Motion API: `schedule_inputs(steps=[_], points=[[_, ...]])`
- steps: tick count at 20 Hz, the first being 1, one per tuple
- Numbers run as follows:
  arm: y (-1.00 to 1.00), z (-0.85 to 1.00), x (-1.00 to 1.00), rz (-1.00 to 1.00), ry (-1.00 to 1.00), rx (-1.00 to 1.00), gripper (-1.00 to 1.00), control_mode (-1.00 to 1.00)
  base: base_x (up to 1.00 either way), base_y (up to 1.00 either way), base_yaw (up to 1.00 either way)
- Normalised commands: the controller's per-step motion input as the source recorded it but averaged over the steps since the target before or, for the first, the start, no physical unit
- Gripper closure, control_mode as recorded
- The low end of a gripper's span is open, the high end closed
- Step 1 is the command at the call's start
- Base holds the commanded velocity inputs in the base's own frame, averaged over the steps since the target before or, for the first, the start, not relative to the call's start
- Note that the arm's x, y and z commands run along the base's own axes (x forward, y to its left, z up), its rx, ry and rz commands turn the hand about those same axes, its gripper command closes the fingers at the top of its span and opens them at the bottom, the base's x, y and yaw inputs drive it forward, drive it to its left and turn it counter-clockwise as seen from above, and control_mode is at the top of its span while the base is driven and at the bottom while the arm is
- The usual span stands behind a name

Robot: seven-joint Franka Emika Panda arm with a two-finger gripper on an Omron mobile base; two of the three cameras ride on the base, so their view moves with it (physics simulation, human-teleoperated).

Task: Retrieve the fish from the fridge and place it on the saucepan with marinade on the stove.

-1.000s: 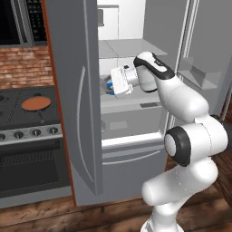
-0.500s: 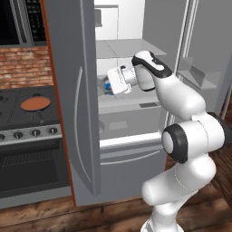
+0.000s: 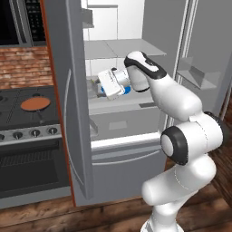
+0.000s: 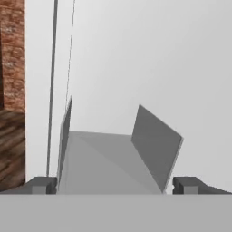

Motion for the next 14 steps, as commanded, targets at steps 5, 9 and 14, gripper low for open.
schedule_inputs(steps=[5, 9, 14], points=[[0.52, 0.0, 0.0, 0.02, 0.03, 0.0, -1.0, -1.0, 0.0, 0.0, 0.0], [0.55, 0.0, 0.0, 0.0, 0.02, 0.0, -1.0, -1.0, 0.0, 0.0, 0.0], [0.54, 0.0, 0.0, 0.0, 0.0, 0.0, -1.0, -1.0, 0.0, 0.0, 0.0]])
